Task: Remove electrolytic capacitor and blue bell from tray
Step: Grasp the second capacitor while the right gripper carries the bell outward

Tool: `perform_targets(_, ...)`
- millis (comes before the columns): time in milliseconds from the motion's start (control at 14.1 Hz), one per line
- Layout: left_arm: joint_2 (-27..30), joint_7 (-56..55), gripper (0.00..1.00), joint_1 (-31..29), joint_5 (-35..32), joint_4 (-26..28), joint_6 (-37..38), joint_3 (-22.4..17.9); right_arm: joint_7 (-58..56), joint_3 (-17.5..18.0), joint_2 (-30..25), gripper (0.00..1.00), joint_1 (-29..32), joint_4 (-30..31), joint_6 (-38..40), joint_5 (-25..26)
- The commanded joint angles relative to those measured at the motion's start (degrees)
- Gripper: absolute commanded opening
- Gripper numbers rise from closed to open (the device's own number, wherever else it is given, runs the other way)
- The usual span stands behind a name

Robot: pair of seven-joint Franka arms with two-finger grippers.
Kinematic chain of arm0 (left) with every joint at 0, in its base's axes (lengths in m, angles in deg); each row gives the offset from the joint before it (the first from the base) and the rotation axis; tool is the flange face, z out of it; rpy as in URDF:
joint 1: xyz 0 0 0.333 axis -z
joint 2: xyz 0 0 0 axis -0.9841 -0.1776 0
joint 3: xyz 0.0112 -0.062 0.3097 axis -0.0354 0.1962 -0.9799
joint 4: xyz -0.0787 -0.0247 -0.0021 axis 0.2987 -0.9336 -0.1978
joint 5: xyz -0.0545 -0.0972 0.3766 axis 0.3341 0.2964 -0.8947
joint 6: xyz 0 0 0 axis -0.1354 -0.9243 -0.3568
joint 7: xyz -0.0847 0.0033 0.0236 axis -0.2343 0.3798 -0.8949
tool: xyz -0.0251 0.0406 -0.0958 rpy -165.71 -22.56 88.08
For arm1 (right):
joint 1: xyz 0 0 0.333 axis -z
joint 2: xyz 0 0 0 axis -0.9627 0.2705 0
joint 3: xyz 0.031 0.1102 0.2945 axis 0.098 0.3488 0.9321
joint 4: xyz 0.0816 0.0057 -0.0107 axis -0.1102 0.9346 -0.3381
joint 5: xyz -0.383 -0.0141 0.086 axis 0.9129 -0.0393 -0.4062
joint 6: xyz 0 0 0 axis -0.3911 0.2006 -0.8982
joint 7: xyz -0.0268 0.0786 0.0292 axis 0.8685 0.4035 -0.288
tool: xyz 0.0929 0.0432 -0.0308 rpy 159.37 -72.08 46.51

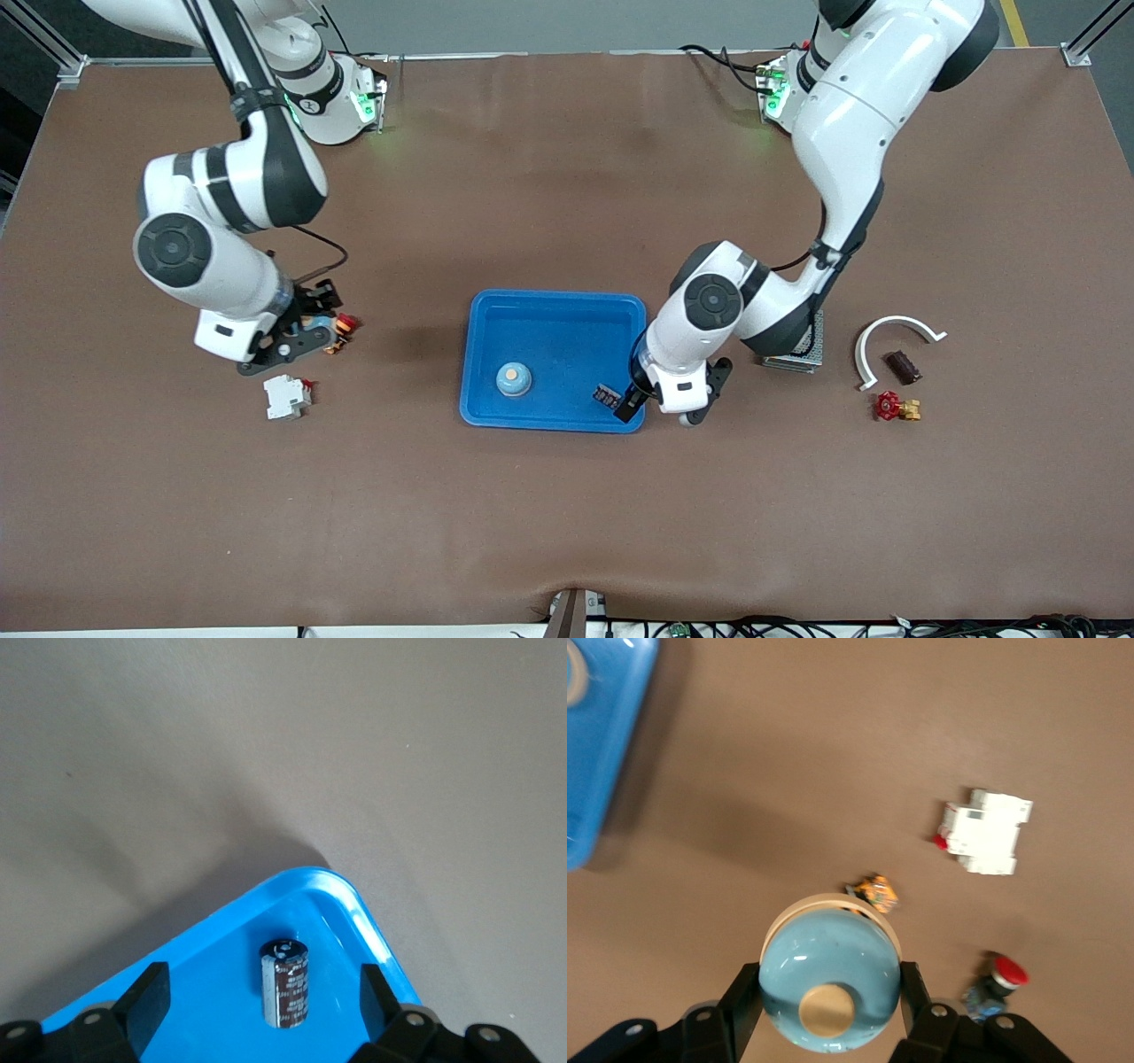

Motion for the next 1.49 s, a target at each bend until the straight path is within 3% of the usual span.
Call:
perform_targets(0, -3.51, -3.41, 0.90, 4.96, -0.80, -3.94, -2.78, -3.90, -7.62, 1.05, -4.96, 0.33, 5.47, 8.51, -5.49, 0.79)
perform_targets(355, -5.71, -4.21, 0.76, 7.95, -0.97, -4.02, -5.95, -6.02, -13.97, 1.14, -6.63, 0.33, 10.49, 14.40, -7.52, 0.61)
perform_targets(639, -6.51, -4.21, 0.60, 9.01, -0.97, -3.85, -6.84, -6.90, -14.50, 1.14, -6.64, 0.34, 11.46, 21.34, -15.50, 0.26)
perform_targets(710, -6.42, -4.12, 0.47, 9.01, -0.97, -3.76, -6.84, -6.90, -14.85, 1.14, -6.64, 0.35, 11.55, 22.83, -17.18, 0.26)
perform_targets(852, -6.25, -3.86, 0.10, 9.01, -1.06, -3.76, -6.75, -6.90, -15.99, 1.14, -6.55, 0.35, 12.51, 25.56, -20.17, 0.26)
perform_targets(923, -5.98, -3.77, 0.00, 9.10, -1.15, -3.76, -6.66, -6.90, -16.25, 1.14, -6.55, 0.35, 12.52, 26.79, -21.75, 0.26)
perform_targets(1137, -3.79, -3.59, 0.00, 8.75, -1.24, -3.67, -4.57, -6.99, -16.34, 1.14, -6.11, 0.35, 12.43, 30.49, -26.85, 0.26)
perform_targets(1421, 2.70, -2.37, 0.00, 7.52, -2.63, -3.50, 6.66, -6.99, -16.34, 1.14, -4.97, 0.35, 12.17, 33.30, -33.00, 0.26)
